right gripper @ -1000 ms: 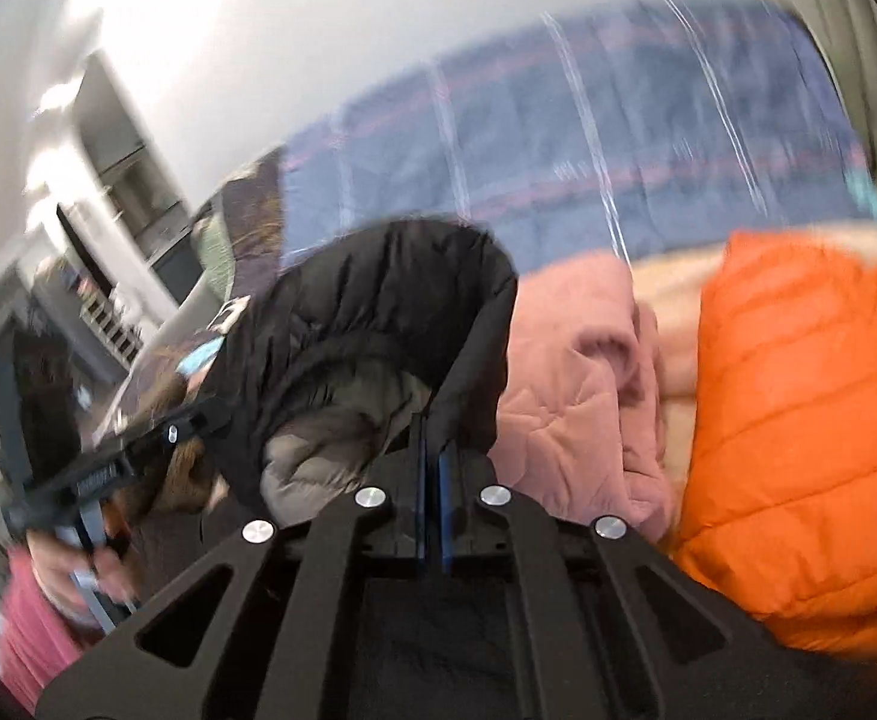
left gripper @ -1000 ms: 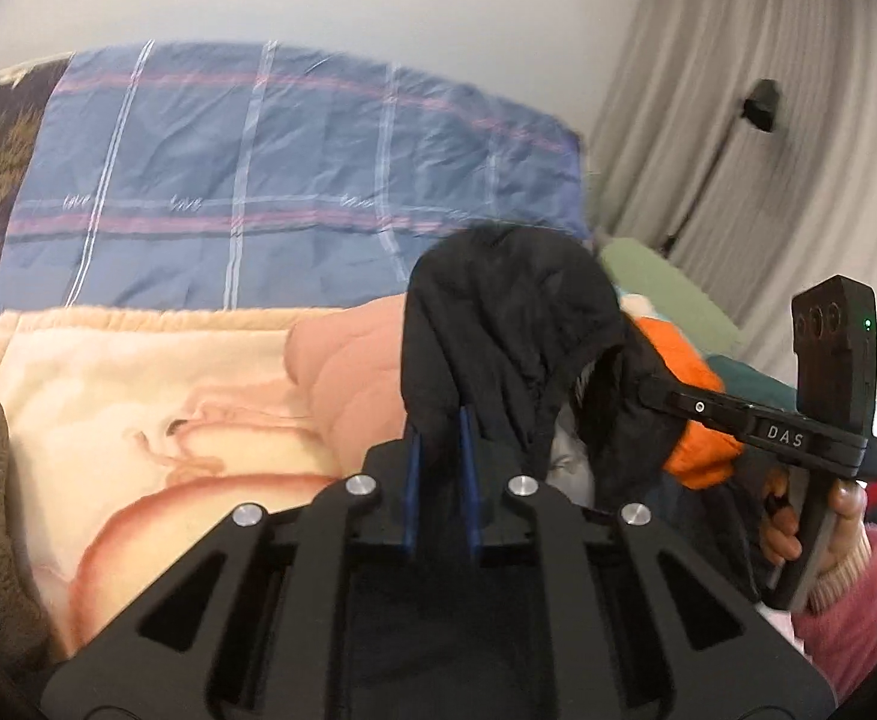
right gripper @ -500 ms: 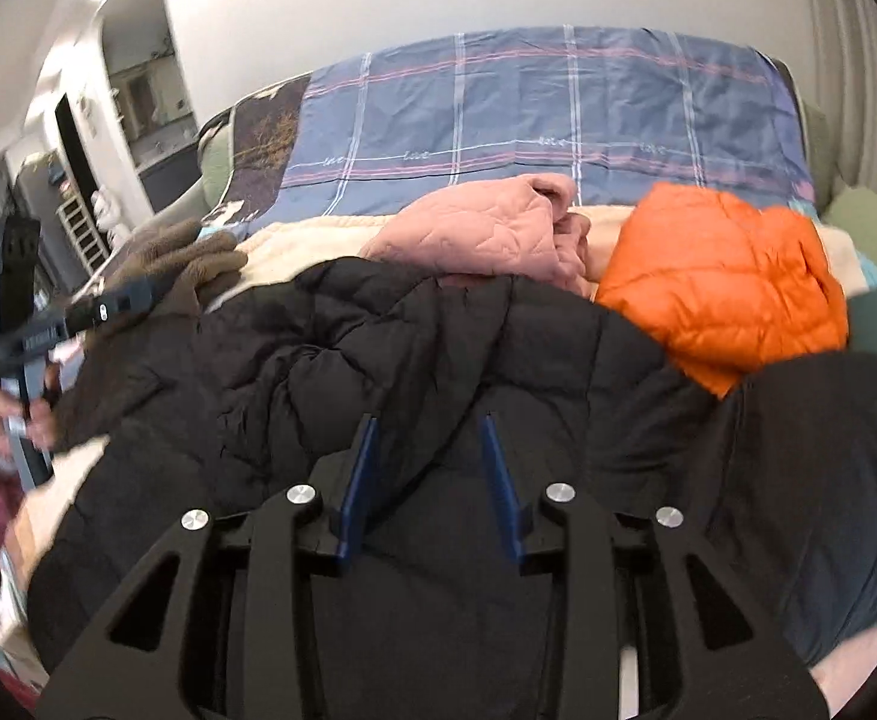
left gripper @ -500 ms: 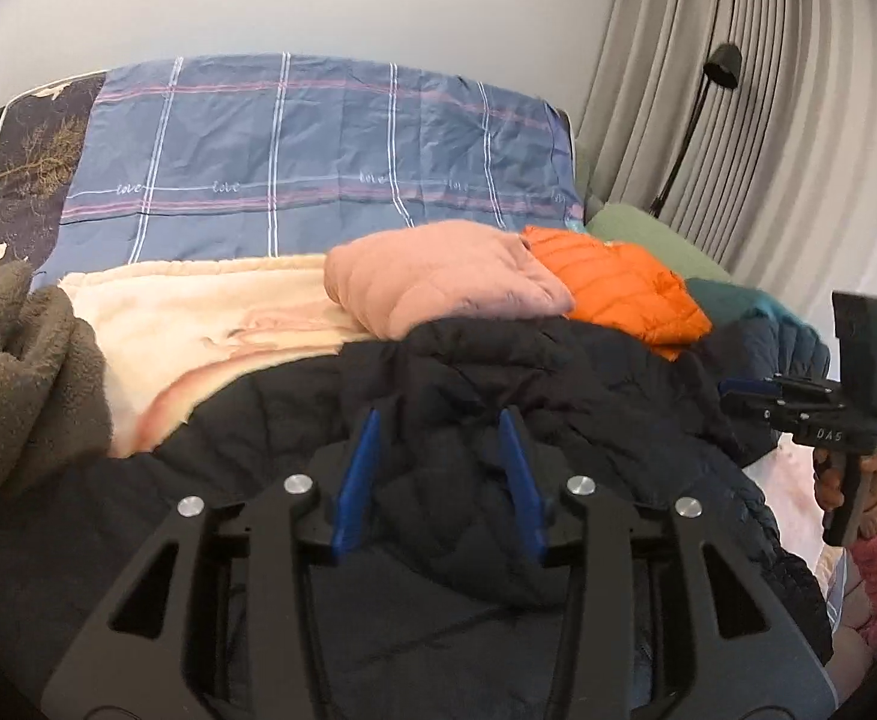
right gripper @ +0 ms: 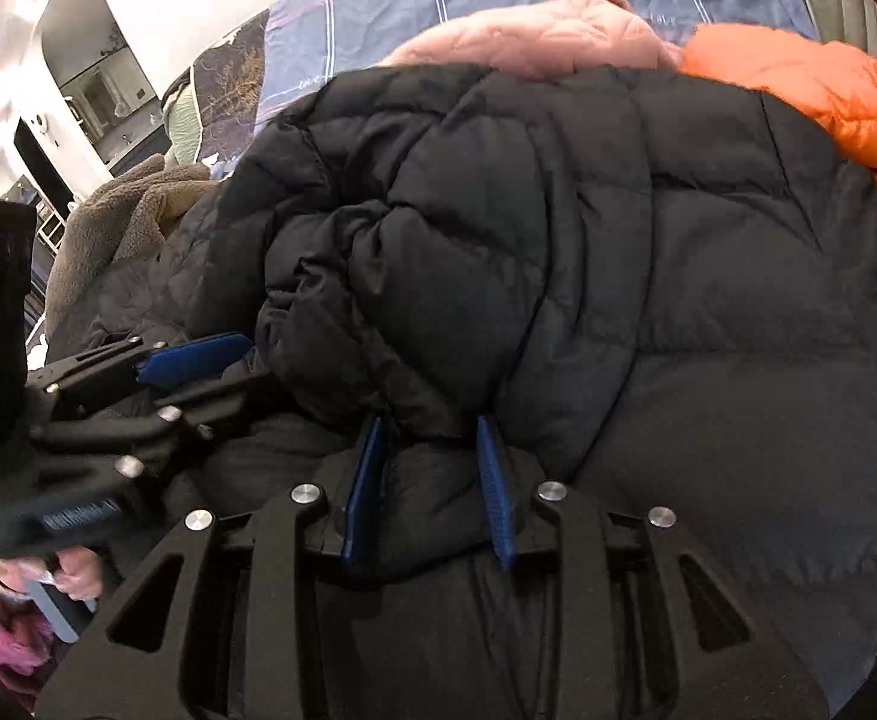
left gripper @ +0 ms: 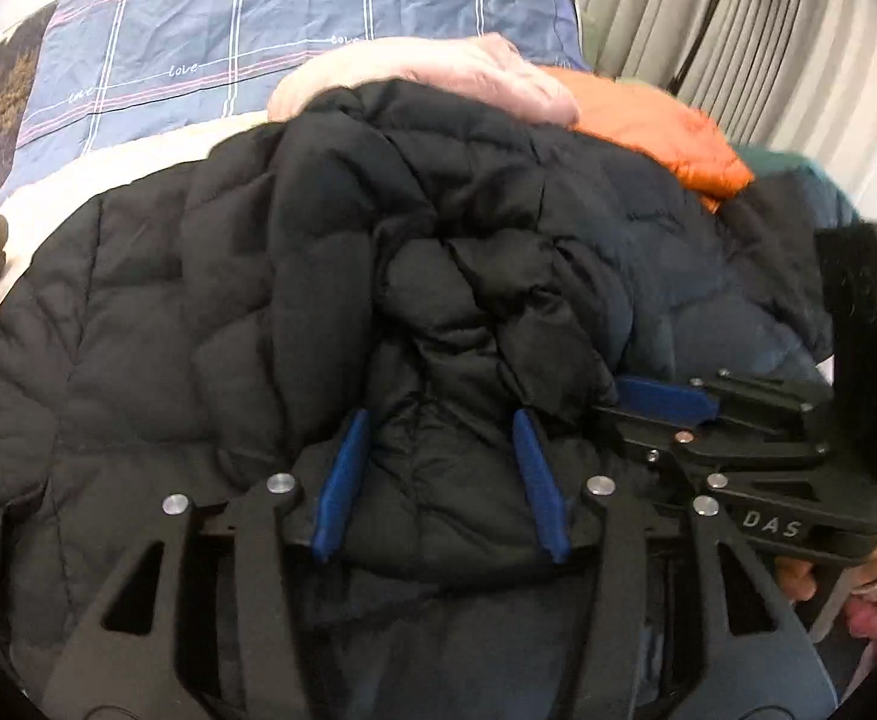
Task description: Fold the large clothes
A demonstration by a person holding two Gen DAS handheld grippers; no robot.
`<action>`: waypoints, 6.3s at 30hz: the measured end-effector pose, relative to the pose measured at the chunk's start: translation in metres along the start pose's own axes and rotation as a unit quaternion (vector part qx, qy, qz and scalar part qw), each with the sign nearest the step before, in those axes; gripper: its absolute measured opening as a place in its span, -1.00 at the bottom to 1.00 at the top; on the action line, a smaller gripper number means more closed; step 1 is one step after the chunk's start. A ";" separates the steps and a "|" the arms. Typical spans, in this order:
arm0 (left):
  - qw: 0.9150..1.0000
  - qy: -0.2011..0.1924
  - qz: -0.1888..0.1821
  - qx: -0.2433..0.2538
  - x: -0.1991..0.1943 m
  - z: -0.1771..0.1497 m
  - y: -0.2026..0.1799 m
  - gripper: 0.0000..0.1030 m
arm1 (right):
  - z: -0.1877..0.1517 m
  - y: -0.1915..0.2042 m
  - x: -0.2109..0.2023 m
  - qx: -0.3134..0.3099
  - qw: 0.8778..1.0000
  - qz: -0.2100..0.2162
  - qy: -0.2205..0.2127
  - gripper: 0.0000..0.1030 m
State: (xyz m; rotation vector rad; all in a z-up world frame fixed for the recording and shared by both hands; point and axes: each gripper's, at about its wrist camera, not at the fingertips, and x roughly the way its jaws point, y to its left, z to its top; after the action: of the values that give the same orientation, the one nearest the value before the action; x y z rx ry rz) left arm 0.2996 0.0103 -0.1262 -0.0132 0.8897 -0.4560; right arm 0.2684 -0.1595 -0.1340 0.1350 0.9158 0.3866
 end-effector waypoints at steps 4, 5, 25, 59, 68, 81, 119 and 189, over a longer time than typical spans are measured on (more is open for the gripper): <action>0.999 -0.029 0.020 -0.009 -0.037 -0.013 0.000 0.42 | 0.000 0.001 -0.010 0.002 1.000 -0.005 -0.009 -0.32; 0.999 -0.038 0.028 -0.013 -0.047 -0.018 0.003 0.57 | 0.000 0.001 -0.016 0.005 1.000 -0.009 -0.015 -0.30; 0.850 -0.160 0.110 -0.489 -0.257 -0.272 0.243 0.37 | 0.003 0.025 0.015 0.035 0.996 -0.086 -0.016 0.05; 0.958 -0.263 0.029 -0.108 -0.224 0.014 0.017 -0.83 | -0.010 -0.004 -0.006 0.067 0.993 0.061 -0.076 0.75; 0.992 -0.118 -0.033 -0.007 -0.076 0.036 -0.099 0.19 | -0.009 -0.086 -0.073 0.183 0.968 0.011 -0.172 0.75; 0.996 -0.070 0.046 0.006 -0.054 -0.005 -0.080 0.39 | -0.016 -0.098 -0.075 0.207 0.964 0.015 -0.168 0.58; 0.984 -0.160 -0.041 -0.061 -0.002 -0.012 -0.063 0.41 | -0.154 -0.424 -0.270 0.522 0.775 -0.060 -0.351 0.14; 0.978 -0.150 0.134 0.050 -0.069 -0.007 -0.001 0.32 | 0.031 -0.040 -0.074 -0.002 0.990 -0.106 -0.096 0.13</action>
State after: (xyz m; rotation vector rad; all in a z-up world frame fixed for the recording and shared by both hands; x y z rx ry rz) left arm 0.2570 0.0376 -0.0794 0.1262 0.5608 -0.2373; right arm 0.2635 -0.2228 -0.0707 0.0692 0.7303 0.1750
